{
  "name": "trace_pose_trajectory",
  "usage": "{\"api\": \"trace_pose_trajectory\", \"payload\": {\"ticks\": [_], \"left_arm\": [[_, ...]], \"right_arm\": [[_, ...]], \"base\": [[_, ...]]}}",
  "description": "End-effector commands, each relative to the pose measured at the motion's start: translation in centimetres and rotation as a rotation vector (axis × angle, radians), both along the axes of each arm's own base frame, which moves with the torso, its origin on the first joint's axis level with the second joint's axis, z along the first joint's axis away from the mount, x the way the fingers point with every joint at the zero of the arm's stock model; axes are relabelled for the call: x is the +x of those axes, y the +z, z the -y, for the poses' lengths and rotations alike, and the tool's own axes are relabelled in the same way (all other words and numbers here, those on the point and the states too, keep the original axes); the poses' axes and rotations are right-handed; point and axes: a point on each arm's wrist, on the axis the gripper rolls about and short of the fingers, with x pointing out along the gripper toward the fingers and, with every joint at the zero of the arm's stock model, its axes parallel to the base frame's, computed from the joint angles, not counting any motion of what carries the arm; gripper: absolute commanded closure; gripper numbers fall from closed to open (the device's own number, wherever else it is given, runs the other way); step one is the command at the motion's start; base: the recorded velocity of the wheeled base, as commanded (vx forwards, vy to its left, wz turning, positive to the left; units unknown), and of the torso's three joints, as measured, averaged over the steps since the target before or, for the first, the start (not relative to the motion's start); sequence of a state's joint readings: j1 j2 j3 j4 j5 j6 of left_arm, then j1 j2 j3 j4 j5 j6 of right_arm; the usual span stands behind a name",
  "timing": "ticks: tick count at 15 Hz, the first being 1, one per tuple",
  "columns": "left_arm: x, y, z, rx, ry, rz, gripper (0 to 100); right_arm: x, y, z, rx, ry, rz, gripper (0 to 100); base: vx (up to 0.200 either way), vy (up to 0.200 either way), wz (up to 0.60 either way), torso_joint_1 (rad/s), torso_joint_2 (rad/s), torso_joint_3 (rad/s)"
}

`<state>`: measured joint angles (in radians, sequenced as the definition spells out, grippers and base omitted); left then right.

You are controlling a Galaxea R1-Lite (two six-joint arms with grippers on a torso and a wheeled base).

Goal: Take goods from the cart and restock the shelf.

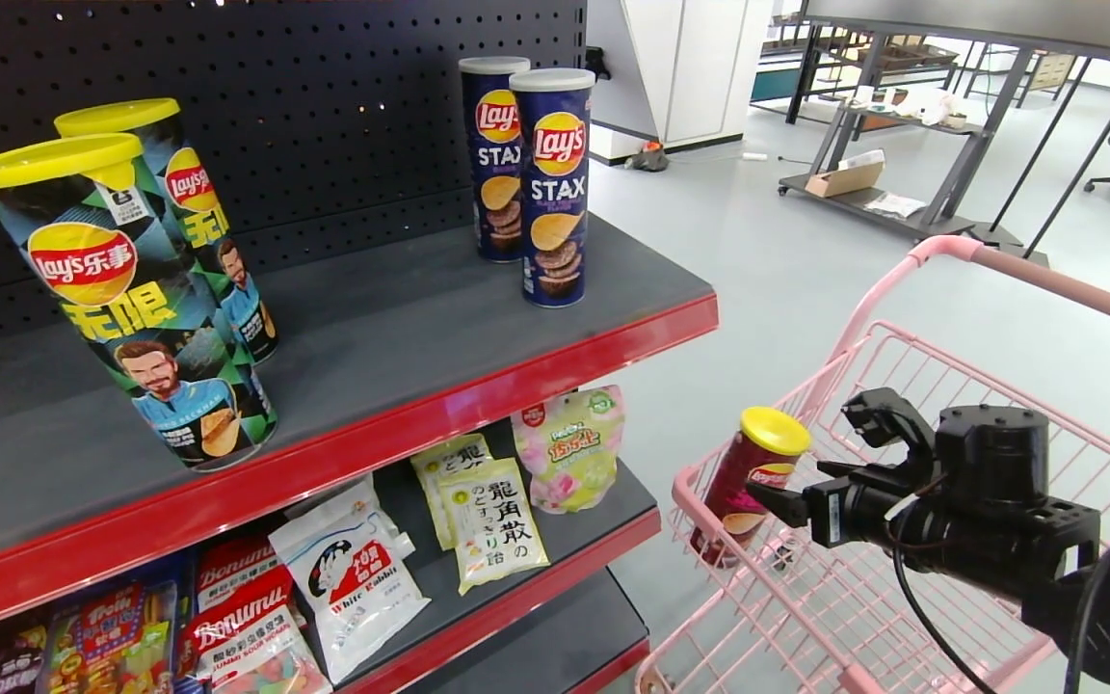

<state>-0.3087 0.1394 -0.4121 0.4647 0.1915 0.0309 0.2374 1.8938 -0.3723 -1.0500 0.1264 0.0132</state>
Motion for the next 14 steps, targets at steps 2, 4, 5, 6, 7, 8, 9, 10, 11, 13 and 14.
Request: {"api": "trace_pose_trajectory", "payload": {"ticks": [2, 4, 5, 6, 7, 8, 9, 10, 11, 13, 14], "left_arm": [[0.1, -0.1, 0.0, 0.002, 0.001, -0.007, 0], [0.1, -0.2, 0.0, 0.003, -0.001, -0.009, 0], [0.1, -0.3, 0.0, 0.003, -0.001, -0.010, 0], [0.1, -0.3, 0.0, 0.004, 0.001, -0.012, 0], [0.1, -0.3, 0.0, 0.004, 0.001, -0.013, 0], [0.1, -0.4, 0.0, -0.003, 0.002, -0.015, 0], [0.2, -0.4, 0.1, -0.004, 0.002, -0.017, 0], [0.2, -0.4, 0.1, -0.004, 0.002, -0.017, 0], [0.2, -0.4, 0.1, -0.004, 0.002, -0.017, 0], [0.2, -0.4, 0.1, -0.004, 0.001, -0.018, 0], [0.2, -0.4, 0.1, -0.004, 0.001, -0.018, 0]], "right_arm": [[1.4, -1.6, -0.2, -0.003, -0.007, -0.013, 0], [2.0, -2.0, -0.4, 0.000, -0.008, -0.016, 0], [2.4, -2.2, -0.5, 0.010, -0.013, -0.022, 0], [2.6, -2.3, -0.6, 0.012, -0.014, -0.021, 0], [2.9, -2.2, -0.7, 0.015, -0.013, -0.014, 0], [3.2, -2.3, -0.8, 0.015, -0.011, -0.012, 0], [3.4, -2.5, -0.9, 0.015, -0.011, -0.015, 0], [3.4, -2.6, -0.9, 0.014, -0.011, -0.018, 0], [3.7, -3.0, -0.9, 0.011, -0.014, -0.025, 0], [4.3, -3.2, -0.9, 0.006, -0.035, -0.021, 0], [4.6, -3.2, -1.0, 0.007, -0.034, -0.012, 0]], "base": [[0.000, 0.000, 0.00, 0.000, 0.00, 0.000], [0.000, 0.000, 0.00, 0.000, 0.00, 0.000], [0.000, 0.000, 0.00, 0.000, 0.00, 0.000], [0.000, 0.000, 0.00, 0.000, 0.00, 0.000], [0.000, 0.000, 0.00, 0.000, 0.00, 0.000], [0.000, 0.000, 0.00, 0.000, 0.00, 0.000], [0.000, 0.000, 0.00, 0.000, 0.00, 0.000], [0.000, 0.000, 0.00, 0.000, 0.00, 0.000], [0.000, 0.000, 0.00, 0.000, 0.00, 0.000], [0.000, 0.000, 0.00, 0.000, 0.00, 0.000], [0.000, 0.000, 0.00, 0.000, 0.00, 0.000]]}}
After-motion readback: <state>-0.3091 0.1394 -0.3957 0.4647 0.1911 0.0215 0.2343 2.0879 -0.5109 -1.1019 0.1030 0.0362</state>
